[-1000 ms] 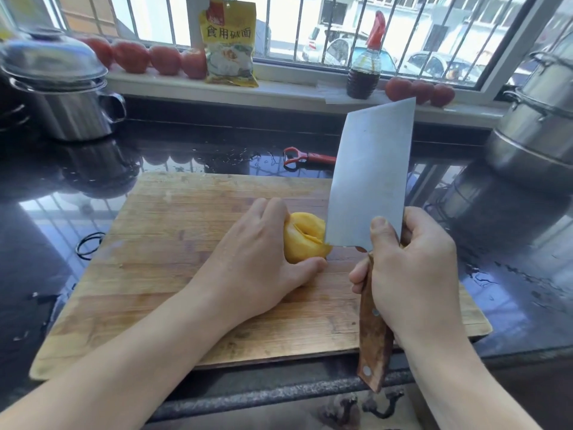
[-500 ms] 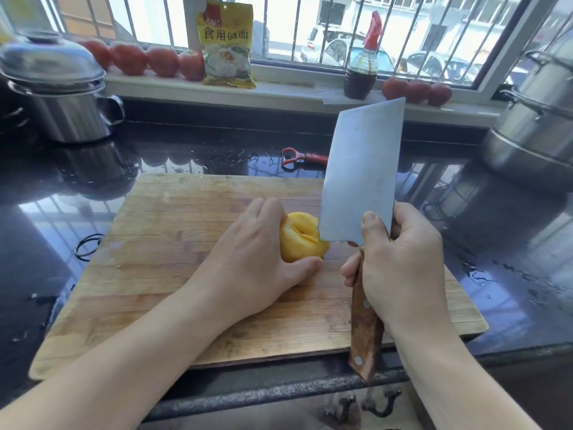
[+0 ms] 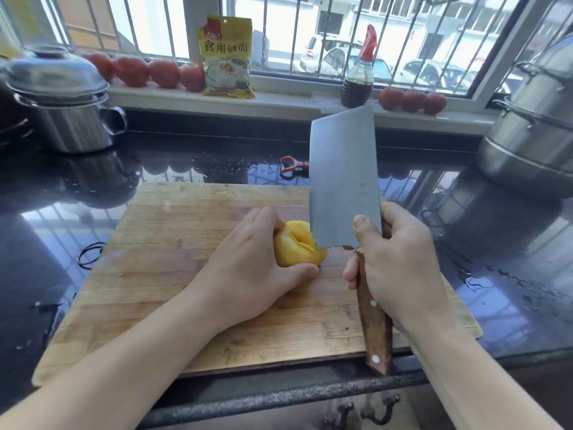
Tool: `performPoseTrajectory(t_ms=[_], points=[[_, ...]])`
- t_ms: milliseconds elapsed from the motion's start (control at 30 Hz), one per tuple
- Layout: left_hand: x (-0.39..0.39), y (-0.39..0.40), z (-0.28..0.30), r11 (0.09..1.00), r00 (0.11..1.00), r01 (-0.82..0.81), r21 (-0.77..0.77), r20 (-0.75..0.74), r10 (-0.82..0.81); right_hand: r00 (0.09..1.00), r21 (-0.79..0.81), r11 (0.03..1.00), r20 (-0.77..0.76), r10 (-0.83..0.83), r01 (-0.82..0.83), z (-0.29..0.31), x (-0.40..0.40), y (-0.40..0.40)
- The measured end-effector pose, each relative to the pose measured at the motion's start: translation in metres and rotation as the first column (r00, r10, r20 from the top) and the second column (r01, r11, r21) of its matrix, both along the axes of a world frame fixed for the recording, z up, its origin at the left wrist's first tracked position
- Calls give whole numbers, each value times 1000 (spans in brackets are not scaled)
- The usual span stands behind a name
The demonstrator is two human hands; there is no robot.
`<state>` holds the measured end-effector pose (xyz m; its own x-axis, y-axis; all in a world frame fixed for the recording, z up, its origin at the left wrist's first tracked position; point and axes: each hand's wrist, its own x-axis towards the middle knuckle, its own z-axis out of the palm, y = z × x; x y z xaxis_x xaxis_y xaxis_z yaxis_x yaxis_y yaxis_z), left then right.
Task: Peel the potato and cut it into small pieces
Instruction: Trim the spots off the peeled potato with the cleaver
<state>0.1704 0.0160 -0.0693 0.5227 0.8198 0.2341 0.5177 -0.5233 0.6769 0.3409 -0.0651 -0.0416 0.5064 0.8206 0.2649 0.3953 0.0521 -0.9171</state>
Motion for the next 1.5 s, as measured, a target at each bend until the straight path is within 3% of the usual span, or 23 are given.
performPoseTrajectory(t_ms=[367, 567, 933, 1167, 1400, 1500], points=[[-3, 7, -1, 988, 998, -2, -151, 65, 12, 1000, -46, 999, 10, 16, -15, 2, -1, 7], [-3, 6, -2, 991, 998, -22, -130, 56, 29, 999, -34, 999, 5, -42, 42, 4, -11, 13], [-4, 7, 1, 984, 996, -12, -177, 83, 27, 992, -6, 1000, 122, 9, -8, 3, -2, 21], [-5, 10, 1, 968, 993, 17, -250, 118, 13, 985, -70, 985, 57, 160, -156, 11, 9, 24], [-7, 13, 0, 958, 991, 25, -285, 135, 15, 984, -107, 979, -22, 174, -176, 11, 14, 29], [-6, 12, 2, 964, 992, 9, -264, 122, 24, 985, -76, 985, 64, 162, -157, 10, 13, 31]])
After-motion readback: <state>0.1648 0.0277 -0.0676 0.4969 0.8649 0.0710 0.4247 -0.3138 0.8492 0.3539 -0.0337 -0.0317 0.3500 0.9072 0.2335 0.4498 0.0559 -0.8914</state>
